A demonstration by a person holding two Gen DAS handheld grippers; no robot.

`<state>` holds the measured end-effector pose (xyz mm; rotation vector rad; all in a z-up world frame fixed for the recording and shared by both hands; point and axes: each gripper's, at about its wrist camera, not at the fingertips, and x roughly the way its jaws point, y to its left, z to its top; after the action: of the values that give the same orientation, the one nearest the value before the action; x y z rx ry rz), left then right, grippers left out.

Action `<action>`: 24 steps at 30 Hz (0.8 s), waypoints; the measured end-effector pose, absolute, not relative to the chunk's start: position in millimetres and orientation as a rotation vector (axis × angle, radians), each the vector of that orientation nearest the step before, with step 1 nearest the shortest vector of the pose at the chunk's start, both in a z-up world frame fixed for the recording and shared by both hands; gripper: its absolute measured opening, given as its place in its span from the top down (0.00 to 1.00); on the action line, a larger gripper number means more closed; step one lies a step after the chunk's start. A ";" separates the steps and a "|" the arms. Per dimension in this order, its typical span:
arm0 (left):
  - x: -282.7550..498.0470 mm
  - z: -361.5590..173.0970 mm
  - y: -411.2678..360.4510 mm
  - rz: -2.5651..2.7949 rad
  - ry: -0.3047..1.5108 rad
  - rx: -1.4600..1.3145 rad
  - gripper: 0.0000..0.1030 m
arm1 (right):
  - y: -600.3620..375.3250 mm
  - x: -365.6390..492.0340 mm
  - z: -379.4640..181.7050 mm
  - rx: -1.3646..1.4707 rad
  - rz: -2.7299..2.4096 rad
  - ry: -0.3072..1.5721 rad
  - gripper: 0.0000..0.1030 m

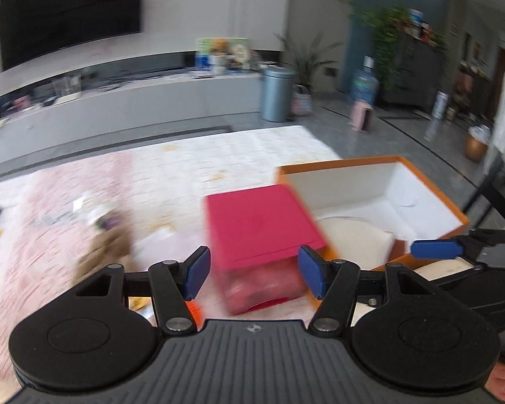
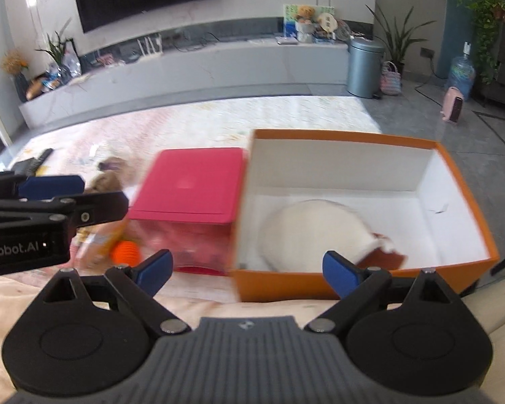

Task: Organize soft objects
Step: 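Withdraw both tools from the shoebox back over the bed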

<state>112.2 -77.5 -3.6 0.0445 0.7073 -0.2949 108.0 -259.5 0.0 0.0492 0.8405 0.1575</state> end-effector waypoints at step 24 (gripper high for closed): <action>65.0 -65.8 72.8 -0.012 0.835 -0.068 0.33 | -130.6 97.0 -35.3 -0.073 0.312 0.849 0.15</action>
<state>65.0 72.8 -65.8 -0.0677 0.8353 -0.0118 97.0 -130.6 -35.3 -0.0732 0.8492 0.3117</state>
